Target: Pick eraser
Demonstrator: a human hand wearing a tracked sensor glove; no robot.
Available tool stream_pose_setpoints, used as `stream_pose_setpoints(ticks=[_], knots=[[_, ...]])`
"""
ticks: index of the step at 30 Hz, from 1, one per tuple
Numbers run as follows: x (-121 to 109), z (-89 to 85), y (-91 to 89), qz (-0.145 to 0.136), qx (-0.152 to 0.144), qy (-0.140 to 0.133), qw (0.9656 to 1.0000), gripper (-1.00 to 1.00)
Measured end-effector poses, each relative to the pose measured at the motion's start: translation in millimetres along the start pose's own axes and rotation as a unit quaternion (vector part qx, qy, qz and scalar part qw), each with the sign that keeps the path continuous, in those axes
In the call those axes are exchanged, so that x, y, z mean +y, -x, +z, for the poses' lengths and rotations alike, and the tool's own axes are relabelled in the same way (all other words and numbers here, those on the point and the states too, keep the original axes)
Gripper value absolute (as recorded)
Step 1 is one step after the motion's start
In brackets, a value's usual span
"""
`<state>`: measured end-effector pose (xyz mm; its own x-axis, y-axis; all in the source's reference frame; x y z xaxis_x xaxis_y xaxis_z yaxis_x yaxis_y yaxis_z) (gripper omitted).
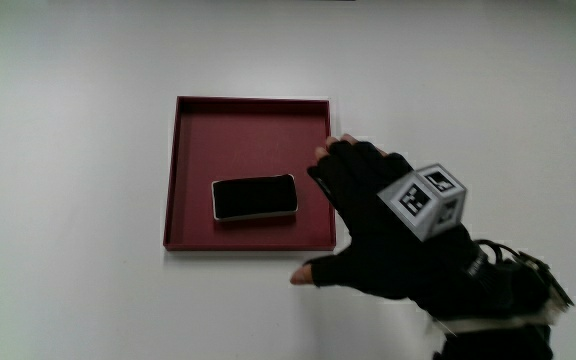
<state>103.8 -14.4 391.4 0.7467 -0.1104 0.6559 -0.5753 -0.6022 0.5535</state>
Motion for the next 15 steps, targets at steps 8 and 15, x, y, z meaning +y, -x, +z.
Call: stream_pose_setpoints(ticks=[8,15], knots=[[42,-9.0,2.1,-0.010,-0.075,-0.029,0.9967,0.00],[76,-21.6,-4.0,-0.025,-0.085,-0.025,0.9958,0.00]])
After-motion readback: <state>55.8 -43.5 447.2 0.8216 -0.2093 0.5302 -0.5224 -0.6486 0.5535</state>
